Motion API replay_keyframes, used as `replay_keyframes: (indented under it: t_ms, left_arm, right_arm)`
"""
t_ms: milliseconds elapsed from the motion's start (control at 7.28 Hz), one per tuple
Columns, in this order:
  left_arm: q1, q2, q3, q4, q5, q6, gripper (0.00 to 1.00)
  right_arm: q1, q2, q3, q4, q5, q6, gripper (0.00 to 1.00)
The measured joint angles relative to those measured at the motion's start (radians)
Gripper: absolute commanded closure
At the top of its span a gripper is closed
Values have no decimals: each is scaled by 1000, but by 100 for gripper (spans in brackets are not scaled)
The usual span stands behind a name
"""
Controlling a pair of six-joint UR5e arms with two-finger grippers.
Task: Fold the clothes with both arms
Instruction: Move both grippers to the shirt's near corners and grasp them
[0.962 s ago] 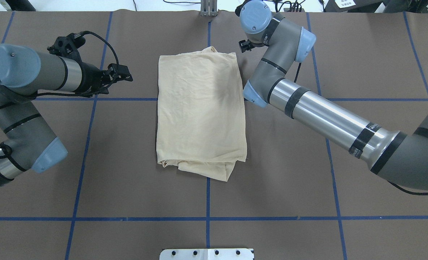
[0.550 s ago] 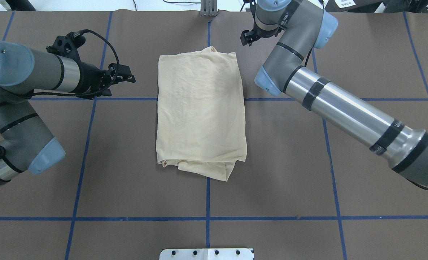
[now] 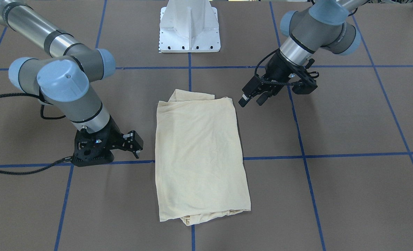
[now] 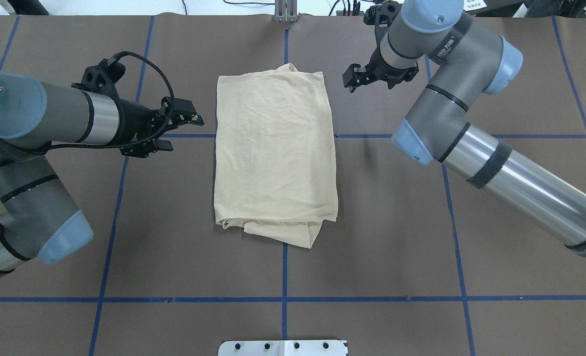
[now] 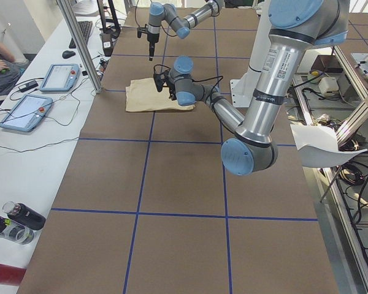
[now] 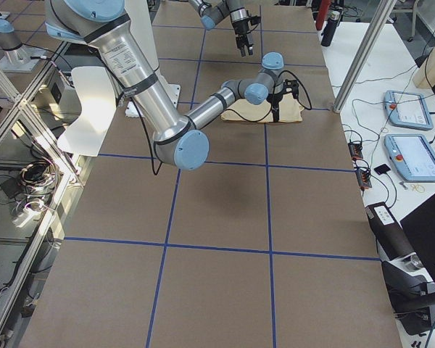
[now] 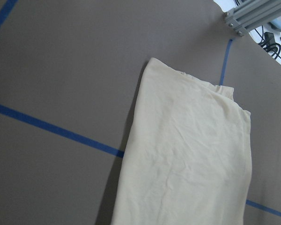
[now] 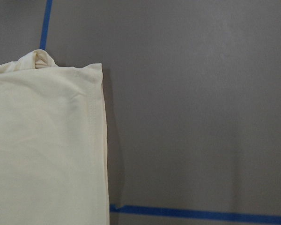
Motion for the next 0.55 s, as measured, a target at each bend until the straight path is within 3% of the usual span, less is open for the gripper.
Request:
replay_keyframes:
  t_ms: [275,550]
  left_arm:
    - [135,34,-3,-38,146,-83,0]
    - [221,32,14,20,218,-104,0]
  right_arm:
    - [-56,-58,127,2,11,210,0]
    - [-92,-91,204,2,10,301,0]
